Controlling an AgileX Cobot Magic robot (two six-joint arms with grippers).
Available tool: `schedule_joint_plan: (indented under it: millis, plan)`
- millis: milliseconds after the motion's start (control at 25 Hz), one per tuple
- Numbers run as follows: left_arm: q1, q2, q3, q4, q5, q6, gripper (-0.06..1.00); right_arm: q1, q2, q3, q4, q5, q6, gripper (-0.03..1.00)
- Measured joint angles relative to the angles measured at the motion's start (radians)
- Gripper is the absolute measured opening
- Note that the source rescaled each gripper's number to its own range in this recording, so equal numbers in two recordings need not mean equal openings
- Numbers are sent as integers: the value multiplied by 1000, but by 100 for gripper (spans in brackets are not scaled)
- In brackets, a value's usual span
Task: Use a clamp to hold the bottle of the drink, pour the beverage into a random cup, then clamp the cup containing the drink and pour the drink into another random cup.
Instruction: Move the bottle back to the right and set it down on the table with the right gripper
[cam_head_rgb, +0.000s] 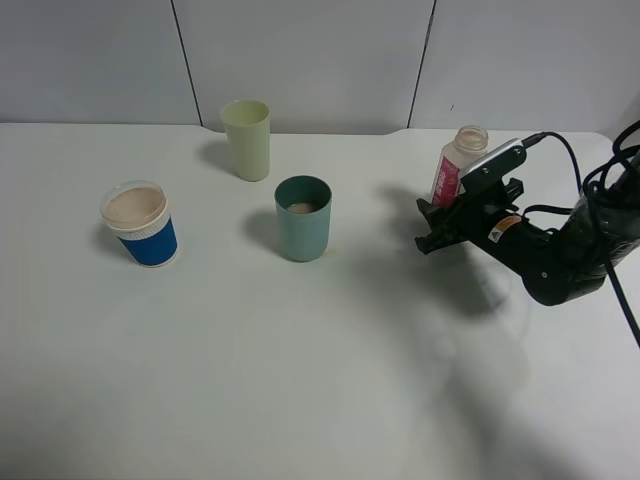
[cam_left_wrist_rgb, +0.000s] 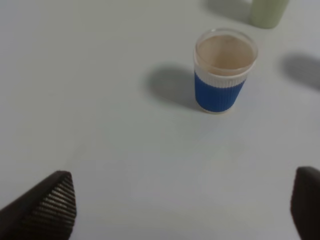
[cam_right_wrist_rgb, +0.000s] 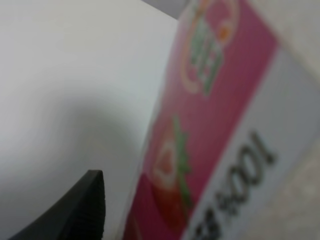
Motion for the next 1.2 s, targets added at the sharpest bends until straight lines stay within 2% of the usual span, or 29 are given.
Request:
schedule_joint_plan:
  millis: [520,760,1200]
  plan:
    - [0,0,0,0,0,0,57,0,19,-43,21,-1,10,0]
    - [0,0,0,0,0,0,57,0,31,-46,97,-12,16,0]
    - [0,0,0,0,0,0,57,0,32,-46,107,-13,28,0]
